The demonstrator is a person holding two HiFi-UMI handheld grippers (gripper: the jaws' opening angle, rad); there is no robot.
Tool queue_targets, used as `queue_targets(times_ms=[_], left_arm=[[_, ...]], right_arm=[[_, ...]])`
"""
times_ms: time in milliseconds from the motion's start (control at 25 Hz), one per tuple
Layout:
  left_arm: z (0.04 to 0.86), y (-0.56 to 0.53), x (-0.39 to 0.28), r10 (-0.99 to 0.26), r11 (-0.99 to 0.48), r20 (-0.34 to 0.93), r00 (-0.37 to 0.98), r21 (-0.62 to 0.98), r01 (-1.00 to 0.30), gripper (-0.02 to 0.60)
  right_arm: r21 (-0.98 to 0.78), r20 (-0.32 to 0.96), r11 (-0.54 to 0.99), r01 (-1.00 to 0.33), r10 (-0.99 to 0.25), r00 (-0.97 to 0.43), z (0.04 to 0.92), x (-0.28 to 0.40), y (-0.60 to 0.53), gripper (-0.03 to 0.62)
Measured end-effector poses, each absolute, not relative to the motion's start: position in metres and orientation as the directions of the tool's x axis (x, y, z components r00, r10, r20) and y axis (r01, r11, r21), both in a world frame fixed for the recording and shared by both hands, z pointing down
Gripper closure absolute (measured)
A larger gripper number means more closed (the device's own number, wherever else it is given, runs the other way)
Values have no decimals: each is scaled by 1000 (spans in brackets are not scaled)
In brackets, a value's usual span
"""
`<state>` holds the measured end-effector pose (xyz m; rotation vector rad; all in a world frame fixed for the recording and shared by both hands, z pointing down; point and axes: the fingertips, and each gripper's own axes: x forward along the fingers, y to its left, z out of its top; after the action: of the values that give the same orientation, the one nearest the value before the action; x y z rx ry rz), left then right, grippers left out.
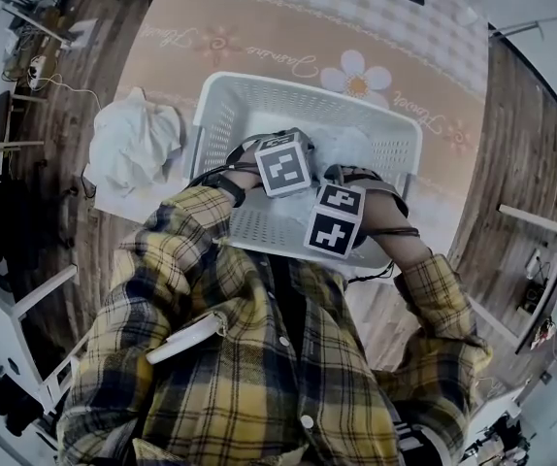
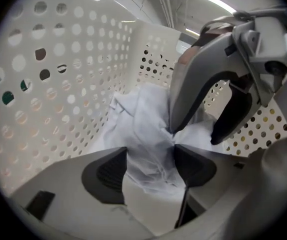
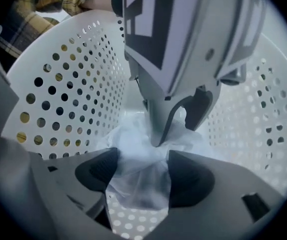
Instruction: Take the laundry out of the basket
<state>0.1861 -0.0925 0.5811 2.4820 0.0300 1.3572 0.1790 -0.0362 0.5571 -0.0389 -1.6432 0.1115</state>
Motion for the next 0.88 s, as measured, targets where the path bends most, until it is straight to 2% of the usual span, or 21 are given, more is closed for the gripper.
queue_targets(times_ms=[80, 160, 240, 360, 480, 880], left_arm=[[584, -89, 187, 178, -946, 808, 562, 297, -127, 269], [586, -86, 189, 191, -941, 795, 576, 315, -122, 347], [585, -84, 190, 199, -945, 791, 579, 311, -101, 423], [583, -83, 191, 201, -955, 796, 571, 289, -67, 480], [581, -83, 190, 196, -960, 802, 564, 275, -56, 497], [549, -94, 185, 130, -973, 796, 591, 217, -79, 502]], right_arm=[[-100, 994, 994, -49, 97, -58, 561, 181, -36, 288], [-80, 996, 995, -53, 77, -43, 563, 183, -41, 332], [-55, 998, 997, -58, 53, -42, 563, 184, -46, 406], [-35, 998, 997, -69, 31, -51, 563, 183, -52, 479], [-22, 998, 997, -79, 17, -65, 561, 182, -54, 503], [67, 987, 982, -179, -91, -132, 529, 176, -68, 513]])
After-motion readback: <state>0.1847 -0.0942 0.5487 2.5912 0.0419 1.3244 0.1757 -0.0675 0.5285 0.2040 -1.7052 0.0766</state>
